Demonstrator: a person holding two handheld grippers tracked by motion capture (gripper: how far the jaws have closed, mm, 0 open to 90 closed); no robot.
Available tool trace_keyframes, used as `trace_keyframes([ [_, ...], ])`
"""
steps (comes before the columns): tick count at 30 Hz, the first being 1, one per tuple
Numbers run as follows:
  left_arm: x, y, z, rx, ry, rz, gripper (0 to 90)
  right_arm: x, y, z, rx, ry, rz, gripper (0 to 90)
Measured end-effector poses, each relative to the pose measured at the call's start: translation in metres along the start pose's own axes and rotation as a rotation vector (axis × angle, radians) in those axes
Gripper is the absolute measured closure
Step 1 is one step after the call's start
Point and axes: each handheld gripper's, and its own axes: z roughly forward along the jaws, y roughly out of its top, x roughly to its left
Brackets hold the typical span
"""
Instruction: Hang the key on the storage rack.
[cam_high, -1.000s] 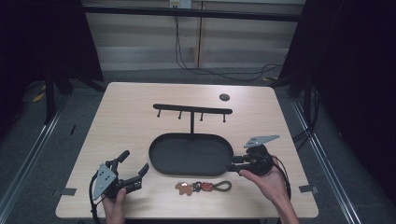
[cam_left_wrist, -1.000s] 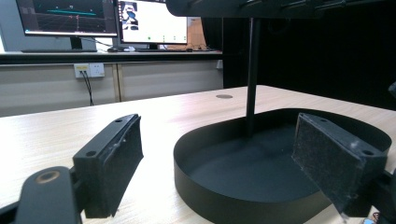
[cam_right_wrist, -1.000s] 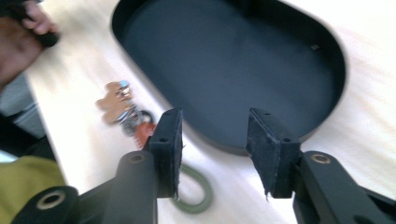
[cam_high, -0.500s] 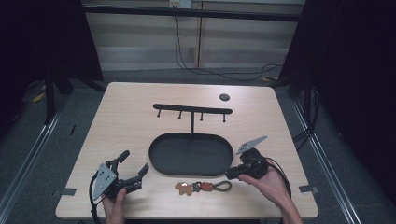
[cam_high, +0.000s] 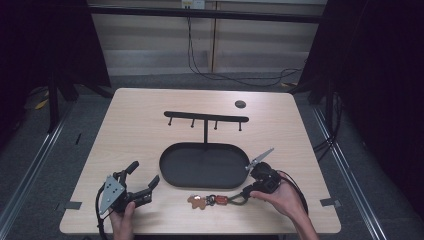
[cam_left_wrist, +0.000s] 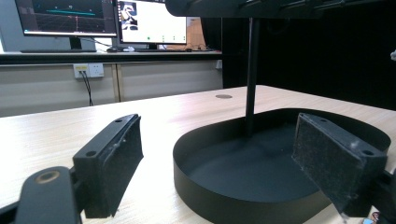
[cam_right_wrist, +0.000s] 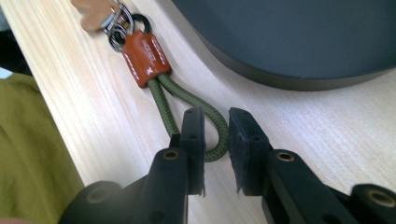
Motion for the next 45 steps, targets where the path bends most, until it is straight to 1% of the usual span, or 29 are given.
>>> trace_keyframes([
  [1,0.000,0.000,0.000,0.001,0.001,0.001,15.7,-0.001,0.000,0.002,0.010,0.006,-0.002,77.0],
  [4,0.000,0.000,0.000,0.000,0.000,0.001,15.7,-0.001,0.001,0.005,0.026,0.004,-0.001,78.5],
  [5,0.000,0.000,0.000,0.000,0.000,0.000,15.7,-0.002,0.002,0.006,0.027,0.000,-0.015,78.4],
  [6,0.000,0.000,0.000,0.000,0.001,0.003,15.7,-0.002,0.002,0.007,0.033,0.000,-0.015,78.0],
  [9,0.000,0.000,0.000,0.000,0.002,0.003,15.7,0.001,0.002,0.009,0.062,-0.012,-0.024,77.8],
  [12,0.000,0.000,0.000,0.000,0.002,0.003,15.7,0.002,0.002,0.010,0.069,-0.016,-0.033,77.1],
  [14,0.000,0.000,0.000,0.000,0.002,0.003,15.7,0.006,0.002,0.010,0.080,-0.038,-0.051,77.0],
  [15,0.000,0.000,0.000,0.000,0.002,0.003,15.7,0.006,0.002,0.010,0.080,-0.038,-0.051,77.0],
  [16,0.000,0.000,0.000,0.000,-0.001,0.002,15.7,0.011,0.002,0.011,0.084,-0.076,-0.083,78.5],
  [17,0.000,0.000,0.000,0.000,0.002,0.002,15.7,0.012,0.003,0.011,0.087,-0.088,-0.094,79.2],
  [18,0.000,0.000,0.000,0.000,0.002,0.002,15.7,0.012,0.003,0.011,0.087,-0.088,-0.094,79.2],
  [19,0.000,0.000,0.000,0.000,-0.001,0.002,15.7,0.014,0.002,0.011,0.090,-0.105,-0.121,79.8],
  [22,0.000,0.000,0.000,0.000,-0.001,0.002,15.7,0.015,0.003,0.011,0.103,-0.113,-0.126,81.8],
  [23,0.000,0.000,0.000,0.000,-0.001,0.002,15.7,0.016,0.004,0.011,0.110,-0.117,-0.119,82.6],
  [24,0.000,0.000,0.000,0.000,-0.001,0.002,15.7,0.016,0.004,0.012,0.111,-0.119,-0.125,83.0],
  [26,0.000,0.000,0.000,0.000,-0.001,0.001,15.7,0.015,0.006,0.012,0.119,-0.114,-0.114,83.7],
  [27,0.000,0.000,0.000,0.000,0.001,0.003,15.7,0.014,0.006,0.011,0.125,-0.104,-0.109,84.2],
  [29,0.000,0.000,0.000,0.000,0.002,0.003,15.7,0.011,0.009,0.011,0.141,-0.082,-0.082,84.4],
  [30,0.000,0.000,0.000,0.000,0.002,0.003,15.7,0.010,0.010,0.011,0.151,-0.074,-0.088,84.5],
  [31,0.000,0.000,0.000,0.000,0.002,0.003,15.7,0.009,0.011,0.012,0.162,-0.060,-0.075,84.5],
  [32,0.000,0.000,0.000,0.000,0.002,0.003,15.7,0.008,0.013,0.012,0.172,-0.049,-0.072,84.6],
  [33,0.000,0.000,0.000,-0.001,0.000,0.000,15.7,0.007,0.014,0.012,0.178,-0.044,-0.064,84.6],
  [35,0.000,0.000,0.000,0.000,-0.001,0.000,15.7,0.007,0.017,0.012,0.207,-0.038,-0.056,84.6],
  [38,0.000,0.000,0.000,-0.001,0.000,0.001,15.7,0.009,0.022,0.012,0.241,-0.039,-0.091,84.6],
  [39,0.000,0.000,0.000,-0.001,0.000,0.001,15.7,0.009,0.023,0.011,0.243,-0.035,-0.105,84.6],
  [41,0.000,0.000,0.000,0.000,0.001,0.002,15.7,0.011,0.026,0.009,0.252,-0.027,-0.112,84.6],
  [43,0.000,0.000,0.000,0.000,0.005,0.005,15.7,0.013,0.029,0.006,0.269,-0.035,-0.116,84.6],
  [45,0.000,0.000,0.000,-0.001,0.006,0.002,15.7,0.015,0.032,0.002,0.273,-0.039,-0.130,84.7],
])
